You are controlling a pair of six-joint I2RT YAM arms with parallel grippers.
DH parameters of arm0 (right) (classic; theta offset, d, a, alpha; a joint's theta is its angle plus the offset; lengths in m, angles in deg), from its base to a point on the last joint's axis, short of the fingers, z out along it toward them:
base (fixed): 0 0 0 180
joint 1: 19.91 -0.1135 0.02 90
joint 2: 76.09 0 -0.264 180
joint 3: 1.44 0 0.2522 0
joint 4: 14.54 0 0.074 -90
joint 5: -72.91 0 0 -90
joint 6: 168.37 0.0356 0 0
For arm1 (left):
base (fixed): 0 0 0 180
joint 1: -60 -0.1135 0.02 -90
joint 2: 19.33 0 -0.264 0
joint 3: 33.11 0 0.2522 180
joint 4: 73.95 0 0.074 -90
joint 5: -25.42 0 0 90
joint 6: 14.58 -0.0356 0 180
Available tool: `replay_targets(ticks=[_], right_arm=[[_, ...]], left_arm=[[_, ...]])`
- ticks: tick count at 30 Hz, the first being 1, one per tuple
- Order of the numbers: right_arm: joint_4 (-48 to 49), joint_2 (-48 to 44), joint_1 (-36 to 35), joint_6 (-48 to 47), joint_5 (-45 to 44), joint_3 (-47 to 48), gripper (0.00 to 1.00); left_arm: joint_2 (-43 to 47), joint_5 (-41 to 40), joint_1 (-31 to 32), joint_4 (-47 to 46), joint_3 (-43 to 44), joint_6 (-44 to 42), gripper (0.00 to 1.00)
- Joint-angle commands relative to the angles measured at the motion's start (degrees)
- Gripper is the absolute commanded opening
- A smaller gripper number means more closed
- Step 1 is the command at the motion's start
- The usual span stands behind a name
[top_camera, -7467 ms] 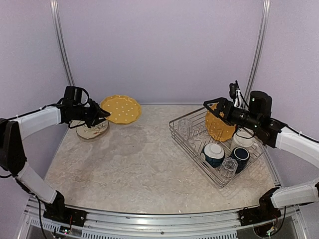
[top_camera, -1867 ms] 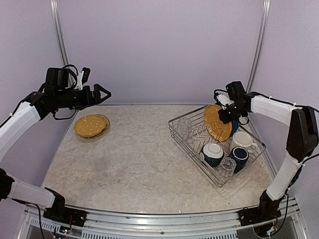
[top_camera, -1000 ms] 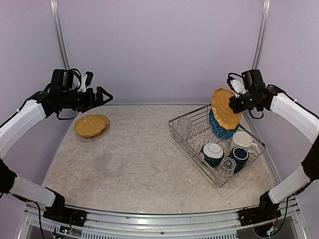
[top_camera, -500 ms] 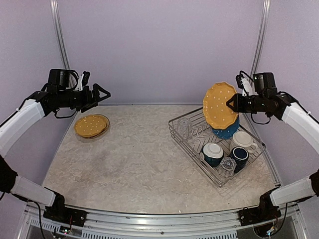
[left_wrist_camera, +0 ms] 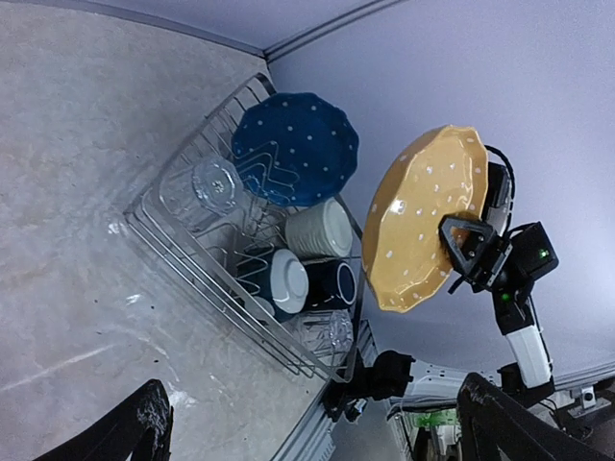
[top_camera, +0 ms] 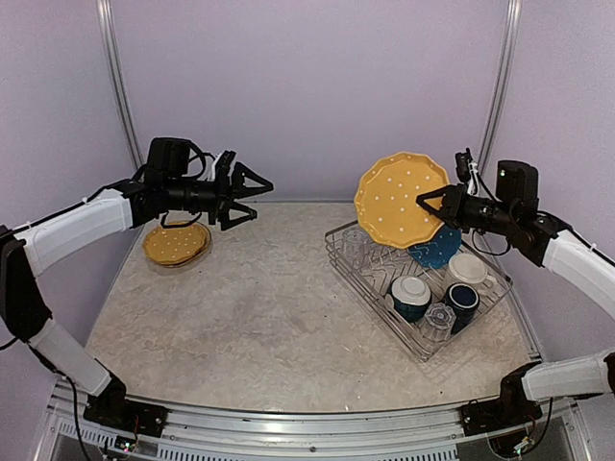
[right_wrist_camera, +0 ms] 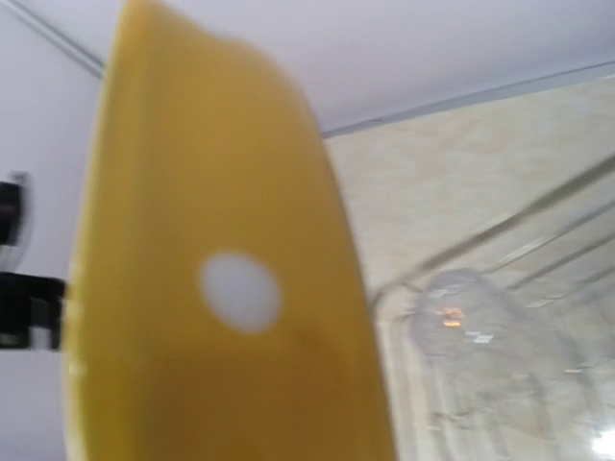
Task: Unload the mixed dishes from the dish rack
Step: Pass from the right arm to the left
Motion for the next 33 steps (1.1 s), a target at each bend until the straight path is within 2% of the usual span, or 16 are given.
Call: replay_targets(ticks=[1,7,14,20,23,28,33], right_arm=[[18.7,-2.1,-2.3,8.5,5.9,-2.7,0.0],[24.2,-1.7,-4.5,11.4,6.7,-4.8,0.0],[27.3,-1.6,-5.9,12.4,7.4,-6.1,0.0],[28.5,-1.9,-6.0,12.3,7.7,-7.6,0.0],[29.4,-2.4,-6.2,12.8,7.5,-8.4,0.0],[31.1,-2.6,-6.4,14.3,7.5,-9.2,0.0],[31.6,-2.1,-6.9,15.3,7.4,-9.2,0.0]], left_arm=[[-4.8,1.3,6.8,-15.1,2.8,10.9,0.99],[-12.8,1.0,12.1,-19.9,7.5,16.0,0.99],[-19.4,1.7,15.5,-22.4,11.8,18.7,0.93],[-21.9,0.8,18.5,-24.5,13.9,17.7,0.88],[-21.9,-0.9,19.5,-23.7,14.4,16.8,0.79],[-22.2,-3.5,19.6,-23.2,14.7,16.5,0.52],[-22.2,-4.5,19.7,-23.1,15.3,15.9,0.42]])
